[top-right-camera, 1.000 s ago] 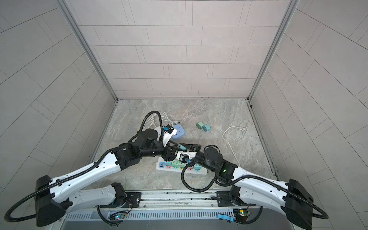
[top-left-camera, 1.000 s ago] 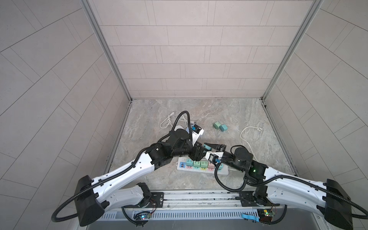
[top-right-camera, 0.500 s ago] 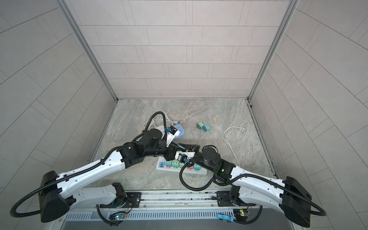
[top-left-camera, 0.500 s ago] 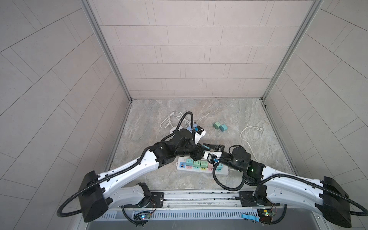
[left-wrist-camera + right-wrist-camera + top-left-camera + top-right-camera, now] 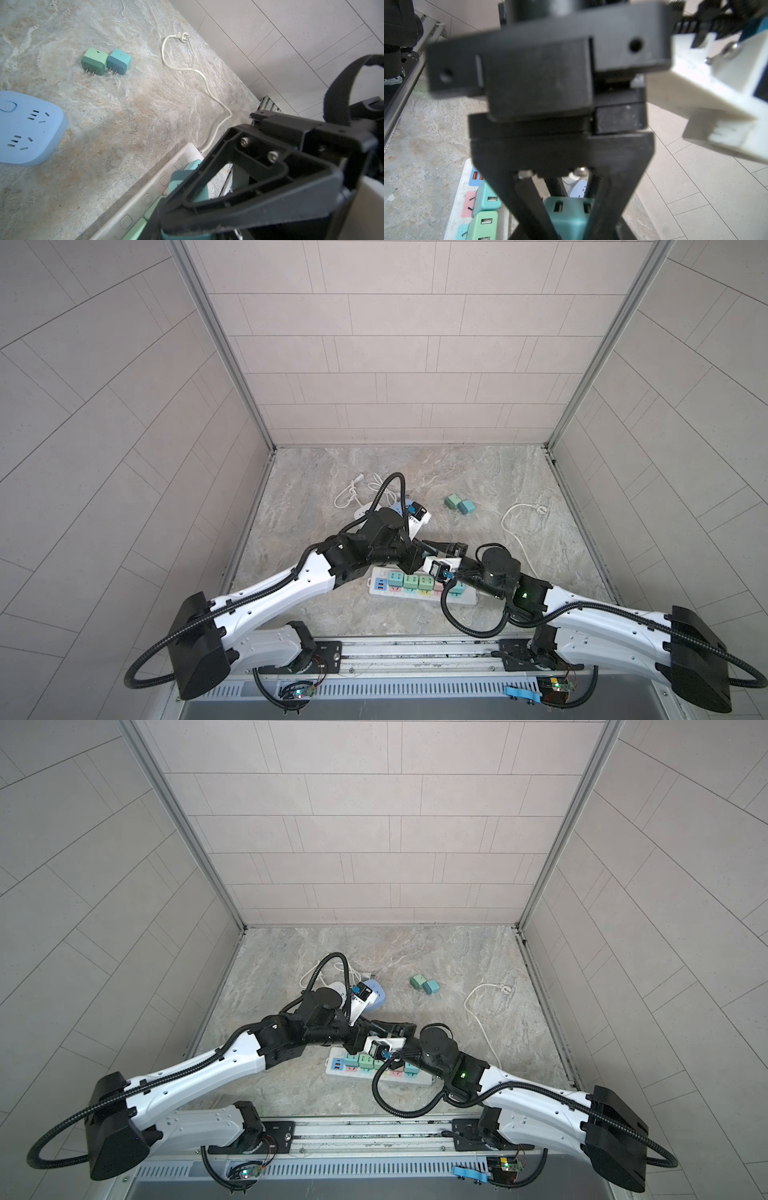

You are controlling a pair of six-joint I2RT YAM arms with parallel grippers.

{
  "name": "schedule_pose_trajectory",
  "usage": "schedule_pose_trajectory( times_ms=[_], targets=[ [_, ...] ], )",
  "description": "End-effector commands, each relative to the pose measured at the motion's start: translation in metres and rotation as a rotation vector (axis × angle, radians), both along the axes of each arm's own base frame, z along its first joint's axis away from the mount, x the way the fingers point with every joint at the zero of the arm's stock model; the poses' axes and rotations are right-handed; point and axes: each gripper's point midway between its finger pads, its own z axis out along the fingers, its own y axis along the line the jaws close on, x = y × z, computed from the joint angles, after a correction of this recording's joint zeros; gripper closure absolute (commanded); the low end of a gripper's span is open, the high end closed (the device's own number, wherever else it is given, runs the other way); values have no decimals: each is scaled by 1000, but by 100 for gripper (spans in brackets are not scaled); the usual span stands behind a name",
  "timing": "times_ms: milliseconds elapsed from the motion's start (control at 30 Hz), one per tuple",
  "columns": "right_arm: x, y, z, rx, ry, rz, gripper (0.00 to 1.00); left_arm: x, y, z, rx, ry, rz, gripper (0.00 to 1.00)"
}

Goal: Insert the plug
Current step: 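Open the right gripper and withdraw it while the left gripper holds the adapter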

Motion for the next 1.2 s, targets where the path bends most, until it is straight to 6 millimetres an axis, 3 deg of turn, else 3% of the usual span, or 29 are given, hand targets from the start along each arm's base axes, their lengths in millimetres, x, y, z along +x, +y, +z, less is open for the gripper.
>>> schedule_pose_trajectory(
  times_ms=[0, 67, 100, 133, 167, 367, 567, 733, 833, 967, 1067, 1167],
  targets=[
    [-1, 6, 29, 75, -43, 20, 98, -6, -8, 6, -8, -17, -61, 76],
    [-1, 6, 26, 66, -36, 18, 92, -7, -7, 8, -10, -24, -65, 84],
    [0, 6, 25, 59, -31, 14, 83, -7, -7, 8, -11, -26, -65, 86],
    [0, 5, 23, 50, -26, 10, 59, -7, -7, 8, -12, -29, -65, 86],
    [1, 5, 22, 40, -20, 4, 2, -6, -7, 9, -11, -39, -62, 87],
    [1, -8, 13, -4, -15, -35, 0, 6, 9, 13, 38, -90, -12, 91],
    [-1, -27, 0, -30, -2, -88, 0, 20, 37, 26, 106, -184, 65, 97],
    [14, -52, -9, 19, 52, -193, 0, 32, 63, 32, 211, -305, 133, 100],
    [39, -82, -9, 122, 159, -337, 0, 35, 68, 33, 257, -356, 125, 100],
    [80, -147, -12, 344, 348, -623, 0, 45, 78, 32, 358, -383, 152, 100],
    [100, -191, -25, 459, 449, -820, 0, 52, 82, 31, 426, -401, 156, 100],
    [114, -201, -41, 476, 524, -886, 0, 60, 84, 32, 464, -418, 176, 100]
  ],
)
